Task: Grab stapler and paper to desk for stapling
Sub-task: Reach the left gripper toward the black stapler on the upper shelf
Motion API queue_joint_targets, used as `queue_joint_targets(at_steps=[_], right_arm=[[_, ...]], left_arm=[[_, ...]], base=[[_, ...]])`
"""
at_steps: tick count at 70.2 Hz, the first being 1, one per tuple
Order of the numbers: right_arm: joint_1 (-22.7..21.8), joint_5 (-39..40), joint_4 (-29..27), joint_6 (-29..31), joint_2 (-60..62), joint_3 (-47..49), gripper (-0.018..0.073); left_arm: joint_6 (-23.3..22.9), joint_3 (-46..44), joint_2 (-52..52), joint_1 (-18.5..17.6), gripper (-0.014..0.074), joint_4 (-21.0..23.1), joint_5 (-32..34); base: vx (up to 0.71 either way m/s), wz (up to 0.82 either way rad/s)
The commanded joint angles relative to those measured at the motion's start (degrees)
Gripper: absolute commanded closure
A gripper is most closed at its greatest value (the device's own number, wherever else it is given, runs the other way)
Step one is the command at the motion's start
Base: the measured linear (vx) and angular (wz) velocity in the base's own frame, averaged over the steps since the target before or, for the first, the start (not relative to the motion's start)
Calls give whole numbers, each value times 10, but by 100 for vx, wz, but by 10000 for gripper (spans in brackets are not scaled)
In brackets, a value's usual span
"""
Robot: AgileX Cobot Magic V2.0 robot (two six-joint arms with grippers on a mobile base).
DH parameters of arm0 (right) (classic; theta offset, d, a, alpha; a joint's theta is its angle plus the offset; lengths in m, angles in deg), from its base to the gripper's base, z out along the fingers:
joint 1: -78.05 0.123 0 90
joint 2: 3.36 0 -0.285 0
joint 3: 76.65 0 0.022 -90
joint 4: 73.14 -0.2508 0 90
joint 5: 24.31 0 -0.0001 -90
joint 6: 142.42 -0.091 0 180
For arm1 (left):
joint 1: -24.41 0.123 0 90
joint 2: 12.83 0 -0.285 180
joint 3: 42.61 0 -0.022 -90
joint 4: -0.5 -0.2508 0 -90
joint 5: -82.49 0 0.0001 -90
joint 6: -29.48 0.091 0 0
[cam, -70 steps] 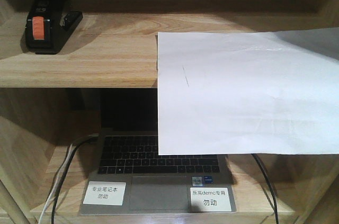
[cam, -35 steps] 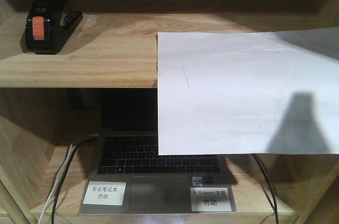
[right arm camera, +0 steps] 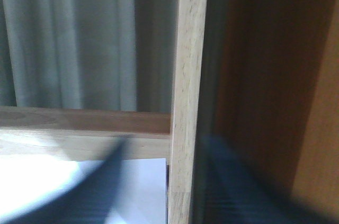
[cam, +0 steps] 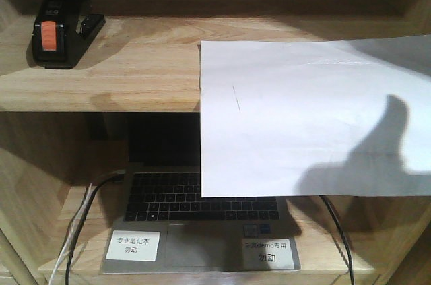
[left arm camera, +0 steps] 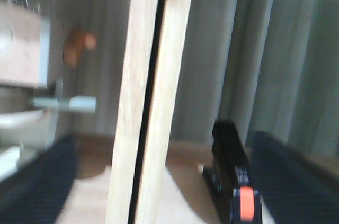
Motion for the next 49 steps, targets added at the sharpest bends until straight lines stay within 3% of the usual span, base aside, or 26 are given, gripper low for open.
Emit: queue_joint_targets(at_steps=[1,3,27,34,49], right_arm=[[-4,39,0,1,-7,15,-122],[-4,39,0,1,-7,15,-172],[-4,40,0,1,-7,15,-144],[-4,40,0,1,-7,15,-125],[-4,40,1,1,-7,15,-38]], left_arm=[[0,-14,-7,-1,-131,1,35],[0,-14,-7,-1,-127,0,34],[0,-14,-7,-17,-117,9,27],[0,-14,-7,-48,-115,21,31],[1,-14,-9,-155,-106,22,34]], base=[[0,0],[0,0],[0,0],[0,0],[0,0]])
